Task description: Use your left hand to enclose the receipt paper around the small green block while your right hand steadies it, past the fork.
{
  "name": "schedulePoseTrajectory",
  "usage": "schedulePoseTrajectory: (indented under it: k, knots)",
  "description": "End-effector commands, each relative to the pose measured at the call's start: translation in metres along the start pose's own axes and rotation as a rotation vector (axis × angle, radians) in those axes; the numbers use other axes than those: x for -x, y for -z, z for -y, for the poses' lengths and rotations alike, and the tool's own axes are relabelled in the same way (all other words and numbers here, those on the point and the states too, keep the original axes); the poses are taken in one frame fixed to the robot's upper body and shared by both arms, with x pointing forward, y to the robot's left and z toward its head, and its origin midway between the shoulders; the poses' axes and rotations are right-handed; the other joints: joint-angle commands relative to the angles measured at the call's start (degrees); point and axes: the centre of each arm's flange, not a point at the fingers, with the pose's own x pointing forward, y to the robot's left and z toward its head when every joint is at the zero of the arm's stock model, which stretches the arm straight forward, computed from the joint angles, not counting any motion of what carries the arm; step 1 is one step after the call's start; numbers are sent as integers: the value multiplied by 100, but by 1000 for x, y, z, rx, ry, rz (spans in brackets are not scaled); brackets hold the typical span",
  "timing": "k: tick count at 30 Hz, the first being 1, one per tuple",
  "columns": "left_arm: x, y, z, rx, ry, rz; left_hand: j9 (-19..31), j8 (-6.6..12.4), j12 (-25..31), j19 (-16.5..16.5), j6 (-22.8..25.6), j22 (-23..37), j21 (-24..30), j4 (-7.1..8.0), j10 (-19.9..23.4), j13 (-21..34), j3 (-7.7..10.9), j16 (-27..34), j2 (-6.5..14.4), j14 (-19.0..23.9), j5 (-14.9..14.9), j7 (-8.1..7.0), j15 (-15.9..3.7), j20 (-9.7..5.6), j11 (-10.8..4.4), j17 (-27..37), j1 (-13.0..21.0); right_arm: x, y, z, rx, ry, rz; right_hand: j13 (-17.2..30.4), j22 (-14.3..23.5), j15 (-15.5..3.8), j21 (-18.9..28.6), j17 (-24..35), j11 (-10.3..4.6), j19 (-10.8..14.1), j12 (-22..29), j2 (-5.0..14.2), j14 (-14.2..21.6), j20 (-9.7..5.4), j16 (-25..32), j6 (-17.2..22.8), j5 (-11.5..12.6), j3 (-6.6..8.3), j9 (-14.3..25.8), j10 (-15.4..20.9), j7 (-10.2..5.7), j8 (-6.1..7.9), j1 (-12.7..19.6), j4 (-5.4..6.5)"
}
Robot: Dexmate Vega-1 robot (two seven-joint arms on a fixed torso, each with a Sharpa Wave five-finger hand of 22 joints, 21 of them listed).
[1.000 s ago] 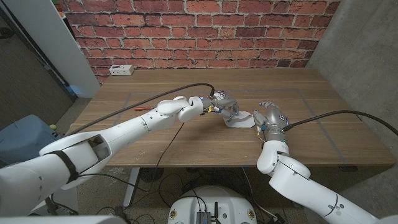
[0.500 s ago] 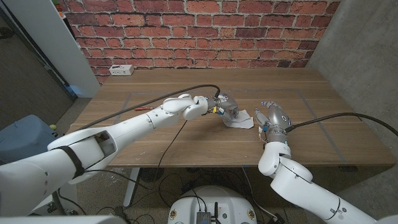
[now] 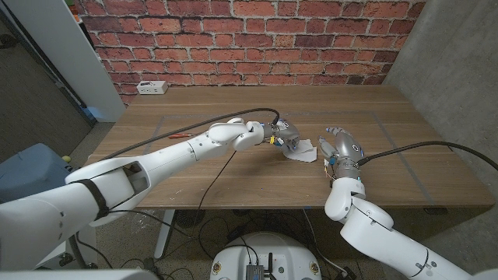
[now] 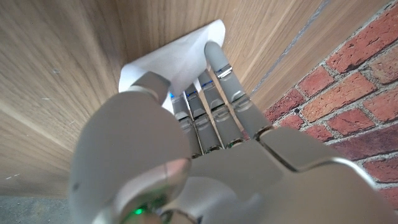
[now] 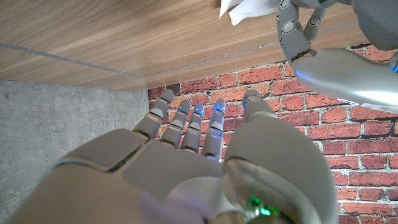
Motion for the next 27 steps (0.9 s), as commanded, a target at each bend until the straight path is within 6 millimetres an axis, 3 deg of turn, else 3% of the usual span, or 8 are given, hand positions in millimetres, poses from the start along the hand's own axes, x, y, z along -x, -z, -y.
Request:
schedulePoseTrajectory:
  k: [1, 4, 5, 8, 10, 14, 22, 27]
  knots:
    - [-2, -1, 6, -16, -36, -11, 52, 14, 85, 73, 330, 48, 142, -4, 83, 212, -173, 260, 110, 141, -31, 391, -652, -675, 33, 266, 627, 0, 1, 1, 6, -9, 12, 13, 15, -162, -30, 11, 11, -3, 45, -17, 52, 15, 29, 41, 14, 33, 2, 47, -28, 18, -50, -4]
    - [2, -5, 8, -76, -74, -25, 60, -41, 85, 53, 289, 52, 184, 84, 50, 278, -300, 274, 90, 64, -41, 352, -623, -647, 89, 321, 623, 1, 2, 2, 2, -10, 15, 13, 15, -166, -31, 11, 15, -3, 55, -14, 69, 12, 37, 47, 14, 35, 2, 76, -27, 21, -55, -4]
    - [3, -6, 8, -82, -68, -26, 67, -109, 83, 81, 192, 66, 263, 220, 18, 337, -487, 233, -15, 69, -59, 79, -658, -623, -33, 275, 338, 1, 2, 2, 1, -10, 17, 13, 15, -175, -31, 12, 13, -1, 58, -13, 75, 7, 41, 49, 14, 36, 2, 86, -27, 21, -56, -5]
    - [5, -7, 6, -76, -54, -14, 75, -189, 81, 180, 66, 63, 372, 359, 1, 407, -670, 98, -147, 51, -50, -119, -659, -569, -110, 123, -52, 2, 2, 2, 1, -4, 21, 13, 15, -174, -30, 13, 5, 3, 61, -9, 83, 6, 46, 55, 14, 37, 2, 99, -23, 24, -63, -3]
    - [6, -8, 4, -77, -29, -9, 68, -350, -39, 382, -373, 11, 472, 565, -227, 466, -918, -89, -306, -103, -28, -551, -634, -271, -166, -38, -656, 2, 2, 2, 0, 2, 25, 13, 15, -177, -29, 15, -10, 6, 64, -5, 94, 5, 53, 66, 15, 39, 2, 109, -25, 27, -68, 0]
    - [9, -9, 0, -72, 27, 10, 16, -508, -392, 164, -1530, -9, 304, 805, -932, 417, -1270, -348, -523, -535, 34, -913, -464, 91, -89, -159, -1441, 3, 2, 2, -2, 11, 32, 13, 14, -215, -21, 16, -4, 30, 68, 3, 125, 2, 68, 87, 17, 47, 2, 131, -26, 34, -71, -2]
    - [17, -10, -3, -69, 26, 7, -20, -513, -516, 73, -2524, -14, 107, 914, -1519, 379, -1504, -527, -662, -987, 141, -1329, -314, 248, -27, -201, -1880, 4, 1, 2, -2, 22, 43, 14, 14, -259, -5, 13, -17, 77, 86, 24, 207, -25, 103, 153, 25, 79, 2, 199, -21, 54, -60, -16]
    - [23, -8, -6, -84, -44, -13, -70, -506, -545, -253, -3759, 10, -192, 909, -2369, 337, -1633, -622, -619, -1500, 252, -1577, -42, 659, -44, -172, -2028, 3, 0, 2, 4, 20, 43, 14, 13, -259, -4, 11, -20, 83, 89, 28, 225, -22, 109, 190, 27, 94, 1, 220, -7, 64, -56, -22]
